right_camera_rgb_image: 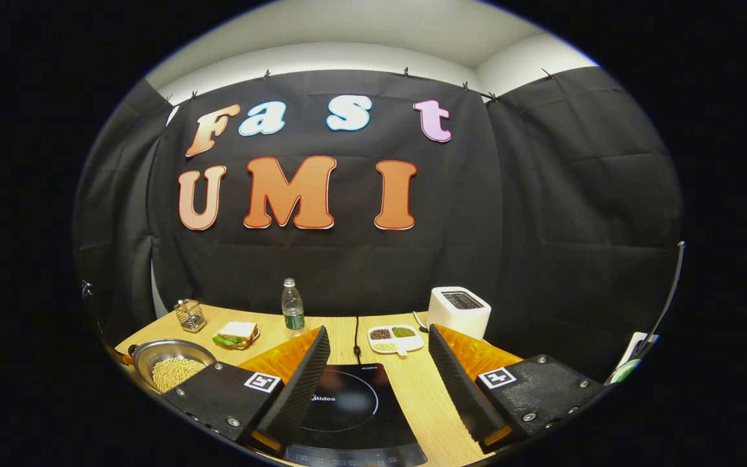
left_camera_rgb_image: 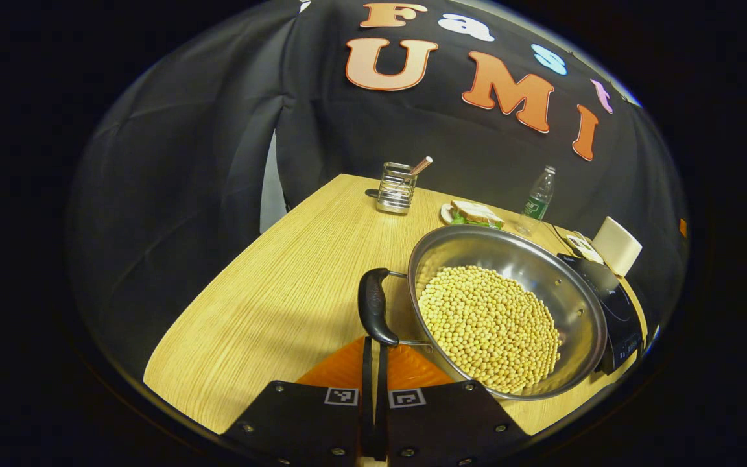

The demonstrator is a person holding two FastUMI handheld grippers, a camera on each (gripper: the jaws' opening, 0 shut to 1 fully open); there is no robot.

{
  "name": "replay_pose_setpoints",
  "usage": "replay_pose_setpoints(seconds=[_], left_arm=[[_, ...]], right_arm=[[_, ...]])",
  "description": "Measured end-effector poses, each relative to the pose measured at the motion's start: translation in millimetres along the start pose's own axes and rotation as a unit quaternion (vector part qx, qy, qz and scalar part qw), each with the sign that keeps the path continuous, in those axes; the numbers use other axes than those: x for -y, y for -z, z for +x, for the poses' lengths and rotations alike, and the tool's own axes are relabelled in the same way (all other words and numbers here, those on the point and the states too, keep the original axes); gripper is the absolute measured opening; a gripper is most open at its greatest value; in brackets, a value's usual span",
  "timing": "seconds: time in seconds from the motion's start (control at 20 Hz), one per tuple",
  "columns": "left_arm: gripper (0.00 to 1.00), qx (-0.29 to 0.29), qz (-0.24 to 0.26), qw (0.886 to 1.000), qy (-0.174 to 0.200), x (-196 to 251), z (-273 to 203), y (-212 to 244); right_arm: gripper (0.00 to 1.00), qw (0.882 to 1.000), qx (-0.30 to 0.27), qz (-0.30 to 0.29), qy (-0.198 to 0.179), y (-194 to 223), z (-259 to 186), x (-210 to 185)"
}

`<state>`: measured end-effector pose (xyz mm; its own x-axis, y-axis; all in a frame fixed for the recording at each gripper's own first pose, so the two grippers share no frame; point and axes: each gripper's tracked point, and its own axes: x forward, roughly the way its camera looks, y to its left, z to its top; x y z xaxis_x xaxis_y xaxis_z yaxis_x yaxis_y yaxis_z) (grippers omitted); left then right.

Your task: First push the handle of the pot to place it horizontally, then grasp the pot with both hands and set it on the induction cooktop.

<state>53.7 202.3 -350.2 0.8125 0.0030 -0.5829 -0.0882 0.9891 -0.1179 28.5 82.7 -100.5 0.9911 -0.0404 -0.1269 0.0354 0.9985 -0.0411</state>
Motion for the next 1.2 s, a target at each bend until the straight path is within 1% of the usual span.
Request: replay_pose_setpoints(seconds=[0.3, 0.5, 0.55, 0.6, 0.7, 0.95, 1.2], left_arm=[[0.02, 0.001, 0.001, 1.0, 0.015, -4, 15, -7], [0.02, -0.001, 0.014, 1.0, 0.012, -11, 22, -10], [0.02, -0.002, 0.015, 1.0, 0.013, -12, 22, -11], [0.02, -0.002, 0.015, 1.0, 0.015, -13, 23, -11], [0.02, -0.004, 0.015, 1.0, 0.019, -13, 28, -13], [0.02, -0.001, 0.023, 1.0, 0.02, -16, 32, -17], [0.02, 0.004, 0.023, 1.0, 0.02, -23, 27, -18]], right_arm=[[0.95, 1.0, -0.004, 0.013, 0.001, 3, -3, -10], [0.95, 1.0, -0.008, 0.009, 0.0, 6, -5, -17], [1.0, 1.0, -0.008, 0.013, 0.0, 5, -5, -19], [0.96, 1.0, -0.007, 0.018, 0.0, 4, -5, -20], [0.95, 1.0, -0.007, 0.025, -0.001, 5, -5, -25], [0.95, 1.0, -0.005, 0.023, -0.003, 2, -10, -35], [0.95, 1.0, -0.006, 0.024, -0.007, 1, -12, -46]])
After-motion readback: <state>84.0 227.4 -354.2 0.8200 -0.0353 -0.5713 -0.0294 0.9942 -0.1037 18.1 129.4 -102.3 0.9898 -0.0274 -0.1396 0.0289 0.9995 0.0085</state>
